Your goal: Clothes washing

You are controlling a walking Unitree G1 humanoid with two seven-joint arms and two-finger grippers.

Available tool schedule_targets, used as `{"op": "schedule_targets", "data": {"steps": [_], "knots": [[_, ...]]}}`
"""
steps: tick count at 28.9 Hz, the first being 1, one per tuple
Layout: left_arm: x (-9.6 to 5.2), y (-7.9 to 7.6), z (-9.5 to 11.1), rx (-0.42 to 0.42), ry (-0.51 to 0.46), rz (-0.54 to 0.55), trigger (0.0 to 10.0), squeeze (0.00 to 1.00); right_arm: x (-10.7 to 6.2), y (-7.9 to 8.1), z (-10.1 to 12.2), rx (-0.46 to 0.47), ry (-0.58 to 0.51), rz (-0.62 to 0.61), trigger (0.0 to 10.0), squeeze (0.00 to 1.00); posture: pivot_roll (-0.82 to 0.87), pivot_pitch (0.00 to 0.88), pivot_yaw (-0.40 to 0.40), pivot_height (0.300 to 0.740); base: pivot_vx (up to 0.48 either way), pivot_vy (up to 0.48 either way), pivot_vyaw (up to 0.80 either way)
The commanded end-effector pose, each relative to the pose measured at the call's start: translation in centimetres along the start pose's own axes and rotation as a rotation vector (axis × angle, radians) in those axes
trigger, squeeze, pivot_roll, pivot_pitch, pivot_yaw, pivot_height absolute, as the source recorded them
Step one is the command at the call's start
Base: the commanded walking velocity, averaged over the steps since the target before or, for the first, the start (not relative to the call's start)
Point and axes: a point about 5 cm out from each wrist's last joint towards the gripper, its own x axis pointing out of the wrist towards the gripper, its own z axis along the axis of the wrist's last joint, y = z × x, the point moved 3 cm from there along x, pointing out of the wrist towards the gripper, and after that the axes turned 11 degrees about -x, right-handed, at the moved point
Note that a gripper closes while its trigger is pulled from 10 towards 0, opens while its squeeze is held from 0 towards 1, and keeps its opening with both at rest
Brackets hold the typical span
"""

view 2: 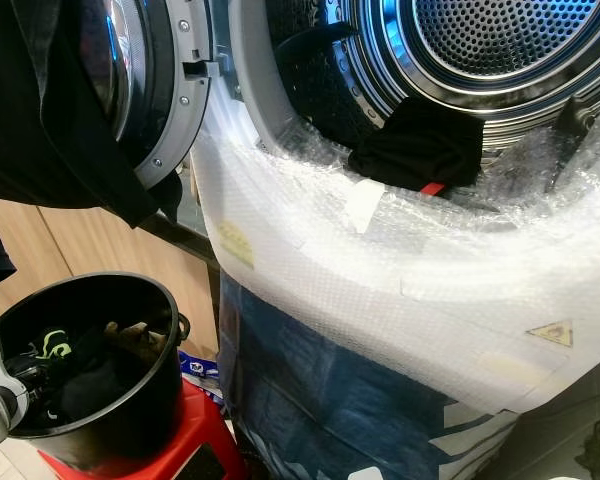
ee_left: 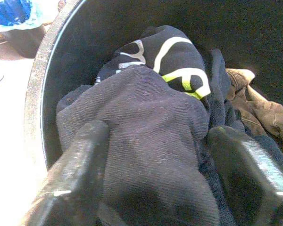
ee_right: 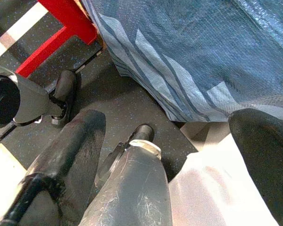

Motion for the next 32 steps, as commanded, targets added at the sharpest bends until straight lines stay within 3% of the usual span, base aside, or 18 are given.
{"op": "schedule_targets", "data": {"steps": [1, 19, 32], "knots": [[0.1, -0.6, -0.2, -0.015, 0.011, -0.026, 0.0, 0.0, 0.0, -0.3, 0.1, 0.002, -0.001, -0.005, 10.0, 0.0, 0.1, 0.019, -0.026, 0.74, 0.0, 0.0, 0.0], [0.0, -2.5, -0.7, -0.033, 0.01, -0.086, 0.0, 0.0, -0.1, -0.9, -0.4, 0.024, 0.023, -0.004, 10.0, 0.0, 0.09, 0.011, -0.036, 0.74, 0.0, 0.0, 0.0], [-1.0, -5.3, 0.0, -0.045, -0.047, -0.226, 0.0, 0.0, -0.2, -0.8, -0.9, 0.007, 0.038, 0.008, 10.0, 0.0, 0.1, 0.0, -0.047, 0.74, 0.0, 0.0, 0.0]]}}
